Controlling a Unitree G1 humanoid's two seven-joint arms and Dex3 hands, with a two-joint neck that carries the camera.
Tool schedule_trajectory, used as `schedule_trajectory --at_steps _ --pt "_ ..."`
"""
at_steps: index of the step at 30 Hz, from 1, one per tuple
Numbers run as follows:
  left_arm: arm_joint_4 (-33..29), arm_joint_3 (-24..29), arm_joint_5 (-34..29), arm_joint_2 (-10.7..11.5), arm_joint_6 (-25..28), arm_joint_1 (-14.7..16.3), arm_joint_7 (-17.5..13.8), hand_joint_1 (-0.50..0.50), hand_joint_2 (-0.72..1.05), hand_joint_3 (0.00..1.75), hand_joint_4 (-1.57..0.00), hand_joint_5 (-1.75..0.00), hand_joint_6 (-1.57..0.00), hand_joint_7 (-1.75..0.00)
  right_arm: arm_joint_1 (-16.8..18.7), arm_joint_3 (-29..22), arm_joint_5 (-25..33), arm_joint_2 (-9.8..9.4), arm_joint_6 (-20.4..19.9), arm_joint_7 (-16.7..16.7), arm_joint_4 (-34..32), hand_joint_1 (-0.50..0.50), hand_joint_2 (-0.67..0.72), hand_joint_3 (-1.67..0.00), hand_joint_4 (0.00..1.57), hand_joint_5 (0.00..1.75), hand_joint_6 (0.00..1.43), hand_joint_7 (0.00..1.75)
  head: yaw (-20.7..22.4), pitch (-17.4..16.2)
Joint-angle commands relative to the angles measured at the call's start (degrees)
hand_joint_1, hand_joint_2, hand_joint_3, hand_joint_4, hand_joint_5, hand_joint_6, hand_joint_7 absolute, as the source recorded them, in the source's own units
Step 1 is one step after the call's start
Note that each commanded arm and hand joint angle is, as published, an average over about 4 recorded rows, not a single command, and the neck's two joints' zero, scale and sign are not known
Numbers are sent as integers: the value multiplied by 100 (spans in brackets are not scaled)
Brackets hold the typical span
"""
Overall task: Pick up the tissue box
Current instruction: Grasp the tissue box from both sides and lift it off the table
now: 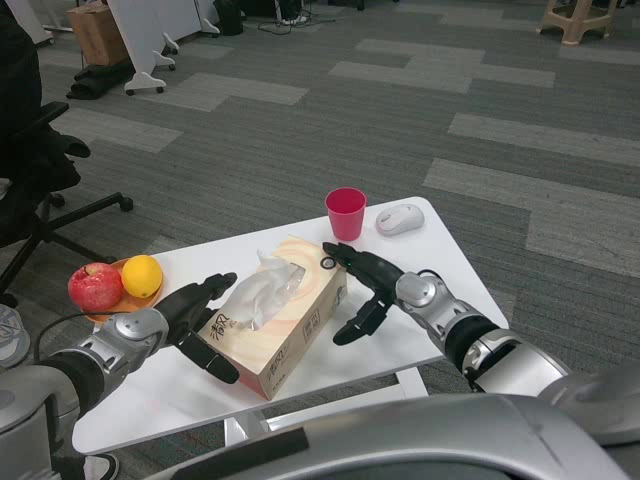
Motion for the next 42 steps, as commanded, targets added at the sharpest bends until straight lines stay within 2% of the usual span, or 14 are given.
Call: schedule_trajectory --at_steps 1,7,19,23,27,42 --pt "23 -16 -43 37 20 -128 21 50 34 9 -37 0 0 0 101 -88 59 -58 68 33 -189 17 -3 -56 0 19 0 0 7 10" --pt "23 -16 -43 33 20 -128 21 50 34 9 -37 0 0 0 57 -233 75 -36 73 4 -81 17 -3 -56 0 19 0 0 9 12" --pt "23 -16 -43 33 12 -128 21 50 34 4 -36 0 0 0 -268 -282 66 38 64 -251 437 16 -7 -56 0 19 0 0 13 13" --pt "23 -16 -43 37 12 -128 21 50 34 4 -37 0 0 0 -395 -220 57 56 55 -356 648 12 -3 -56 0 19 0 0 14 16" --pt "23 -16 -43 37 12 -128 21 50 34 9 -37 0 0 0 -536 -145 48 100 55 -448 846 12 -10 -56 0 19 0 0 19 23" --pt "23 -16 -43 37 12 -128 21 50 34 7 -37 0 0 0 -997 142 9 186 46 -719 1497 11 -10 -56 0 19 0 0 27 23"
